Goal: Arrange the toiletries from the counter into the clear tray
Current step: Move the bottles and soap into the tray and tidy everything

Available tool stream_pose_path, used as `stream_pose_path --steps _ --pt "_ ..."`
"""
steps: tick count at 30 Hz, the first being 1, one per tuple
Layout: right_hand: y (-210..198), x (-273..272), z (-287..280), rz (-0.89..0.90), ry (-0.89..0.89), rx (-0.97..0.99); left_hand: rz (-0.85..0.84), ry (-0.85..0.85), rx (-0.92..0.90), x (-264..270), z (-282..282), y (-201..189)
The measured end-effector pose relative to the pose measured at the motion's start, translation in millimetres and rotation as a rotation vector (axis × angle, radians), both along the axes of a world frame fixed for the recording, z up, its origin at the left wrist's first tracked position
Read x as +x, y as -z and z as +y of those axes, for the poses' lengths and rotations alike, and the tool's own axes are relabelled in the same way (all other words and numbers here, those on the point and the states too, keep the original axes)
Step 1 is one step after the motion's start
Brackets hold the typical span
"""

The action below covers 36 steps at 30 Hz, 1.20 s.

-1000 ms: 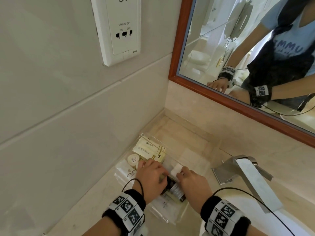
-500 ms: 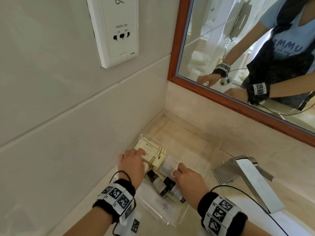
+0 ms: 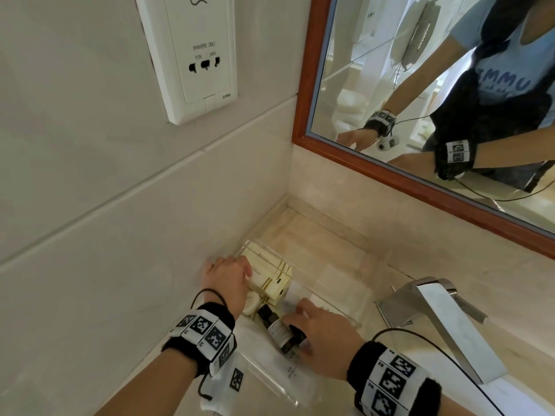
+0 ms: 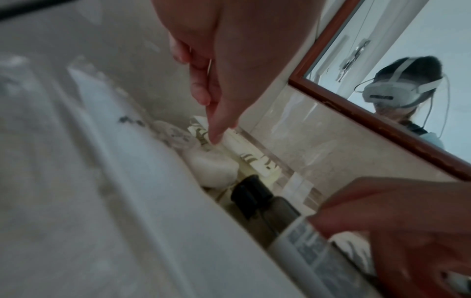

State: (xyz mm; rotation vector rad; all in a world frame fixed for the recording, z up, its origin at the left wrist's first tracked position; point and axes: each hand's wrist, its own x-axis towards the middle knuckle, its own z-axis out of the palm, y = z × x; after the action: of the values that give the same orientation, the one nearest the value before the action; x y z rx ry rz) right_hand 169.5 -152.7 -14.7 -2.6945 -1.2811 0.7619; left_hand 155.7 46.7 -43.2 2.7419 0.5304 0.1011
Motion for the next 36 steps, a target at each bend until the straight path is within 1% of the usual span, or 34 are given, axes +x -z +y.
stream_pose_path --steps 3,6,9,13,17,21,24,28,30,33,36 --pt "-1.8 -2.5 6.6 -0.056 -0.057 -0.058 0.048 0.101 -0.048 -11.0 0.7 0.0" --pt "3.5 -0.2 14.1 -0.082 -0.014 -0.095 0.090 0.236 -0.090 -23.3 0.7 0.2" --pt "6.8 3.5 17.7 -0.106 -0.002 -0.097 0.101 0.279 -0.086 -33.1 2.8 0.8" --pt "9.3 3.8 20.2 -0.130 -0.007 -0.080 0.118 0.269 -0.049 -35.0 4.2 0.2" --pt "11.2 -0.4 19.5 -0.082 0.050 -0.054 0.111 0.246 -0.018 -31.4 -0.3 0.5" --pt "10.9 -2.1 18.4 -0.062 0.061 -0.031 0.091 0.218 0.027 -30.8 -1.3 0.2" --pt "9.2 -4.4 19.4 -0.049 0.058 -0.022 0.115 0.227 0.071 -31.6 1.4 0.0" --pt "9.2 -5.8 21.0 -0.036 0.066 -0.041 0.137 0.225 0.066 -33.7 5.4 2.8" --pt "9.4 -7.1 20.6 -0.032 0.066 -0.048 0.102 0.202 0.016 -35.1 7.0 3.2" --pt "7.8 -7.4 17.0 -0.029 0.075 -0.041 -0.012 0.134 -0.098 -37.8 10.9 2.7" --pt "3.2 -3.0 10.2 -0.063 0.100 -0.020 -0.088 0.081 -0.114 -41.5 19.8 6.8"
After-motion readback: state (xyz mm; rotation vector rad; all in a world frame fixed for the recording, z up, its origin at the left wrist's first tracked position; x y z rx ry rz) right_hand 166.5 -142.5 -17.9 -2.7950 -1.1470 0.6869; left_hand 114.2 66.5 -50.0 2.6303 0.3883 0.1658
